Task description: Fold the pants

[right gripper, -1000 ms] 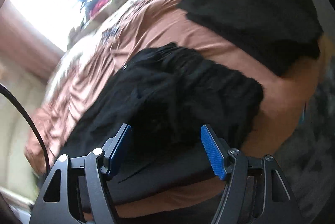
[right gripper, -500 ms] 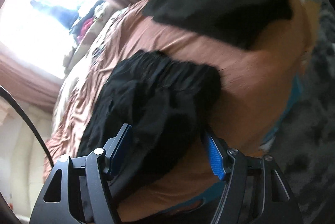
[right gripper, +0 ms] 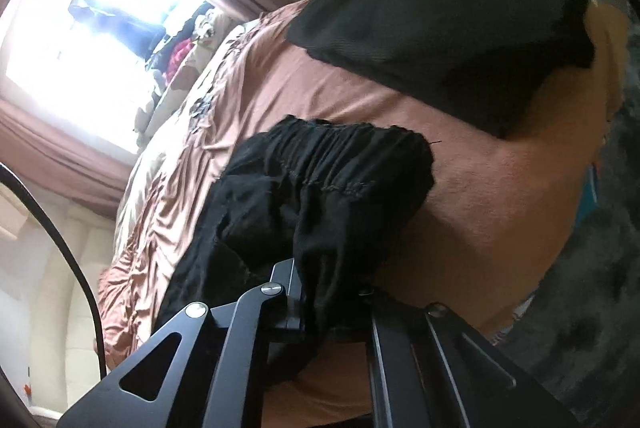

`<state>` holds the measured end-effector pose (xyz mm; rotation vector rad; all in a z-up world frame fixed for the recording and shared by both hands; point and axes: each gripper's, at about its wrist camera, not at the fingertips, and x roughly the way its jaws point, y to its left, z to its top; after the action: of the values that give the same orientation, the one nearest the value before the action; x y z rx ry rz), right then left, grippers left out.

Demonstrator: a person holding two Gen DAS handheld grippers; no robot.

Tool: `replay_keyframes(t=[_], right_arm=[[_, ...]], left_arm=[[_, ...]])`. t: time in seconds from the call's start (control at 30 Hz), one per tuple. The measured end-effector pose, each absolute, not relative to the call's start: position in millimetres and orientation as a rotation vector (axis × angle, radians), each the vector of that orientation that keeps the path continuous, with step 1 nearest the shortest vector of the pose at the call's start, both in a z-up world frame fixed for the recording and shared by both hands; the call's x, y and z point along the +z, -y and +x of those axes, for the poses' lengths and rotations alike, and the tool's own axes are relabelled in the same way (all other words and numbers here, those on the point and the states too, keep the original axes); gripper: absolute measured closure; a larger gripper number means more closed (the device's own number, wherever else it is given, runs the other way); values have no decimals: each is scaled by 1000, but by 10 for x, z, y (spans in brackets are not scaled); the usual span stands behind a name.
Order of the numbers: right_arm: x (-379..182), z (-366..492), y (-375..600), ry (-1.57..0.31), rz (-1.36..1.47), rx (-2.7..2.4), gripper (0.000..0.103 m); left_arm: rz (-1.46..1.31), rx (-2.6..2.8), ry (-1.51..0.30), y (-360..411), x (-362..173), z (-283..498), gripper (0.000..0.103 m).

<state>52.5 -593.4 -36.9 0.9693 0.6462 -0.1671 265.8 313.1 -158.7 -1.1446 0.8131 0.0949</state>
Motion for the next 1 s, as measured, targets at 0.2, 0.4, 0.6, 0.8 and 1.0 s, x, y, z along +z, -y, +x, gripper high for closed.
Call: replay_keyframes(t=[0.2, 0.4, 0.6, 0.8, 1.0], right_arm=[[-631, 436, 5980, -659, 1003, -173, 101], [-508, 423, 5934, -648, 986, -193, 101], [-577, 481, 5761, -638, 965, -237, 102], [-621, 507, 5732, -646, 958, -277, 102], [-429, 521, 5639, -717, 865, -288, 98]], left_arm=[[-1149, 88, -839, -3147, -1630, 2637, 98], [-1150, 59, -809, -3183, -1615, 2546, 70], [-1186, 41, -810, -3132, -1756, 2551, 57], [-1198, 36, -815, -3067, -1851, 2560, 57], [-1197, 83, -795, -3075, -1960, 2557, 65]])
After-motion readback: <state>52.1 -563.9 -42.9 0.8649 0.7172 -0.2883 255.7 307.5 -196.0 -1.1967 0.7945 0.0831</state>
